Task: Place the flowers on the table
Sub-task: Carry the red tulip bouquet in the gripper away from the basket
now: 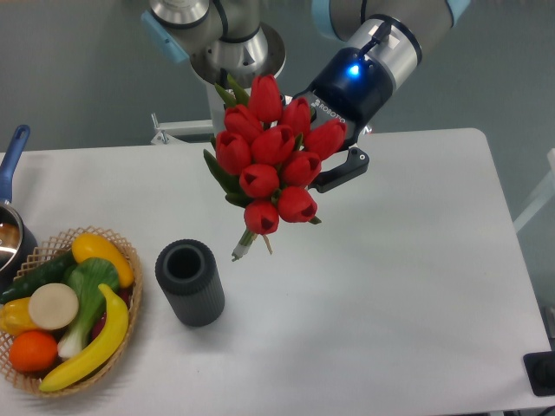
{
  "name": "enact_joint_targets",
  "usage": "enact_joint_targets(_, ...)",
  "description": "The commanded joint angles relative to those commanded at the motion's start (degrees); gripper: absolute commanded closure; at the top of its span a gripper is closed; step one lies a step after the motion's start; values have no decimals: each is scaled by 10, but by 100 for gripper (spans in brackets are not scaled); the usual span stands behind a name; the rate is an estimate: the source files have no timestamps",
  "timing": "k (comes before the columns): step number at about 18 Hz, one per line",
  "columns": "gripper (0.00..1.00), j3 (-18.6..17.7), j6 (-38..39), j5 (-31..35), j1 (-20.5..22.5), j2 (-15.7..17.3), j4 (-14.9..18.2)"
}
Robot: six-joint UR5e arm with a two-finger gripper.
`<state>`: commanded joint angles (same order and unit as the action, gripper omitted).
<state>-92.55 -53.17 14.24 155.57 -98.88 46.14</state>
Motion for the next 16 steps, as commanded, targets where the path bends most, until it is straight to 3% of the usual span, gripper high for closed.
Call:
enact_joint_targets(12, 58, -14, 9, 21, 9, -1, -1)
enact_joint_targets(16, 58, -17, 14, 136, 6, 9, 1)
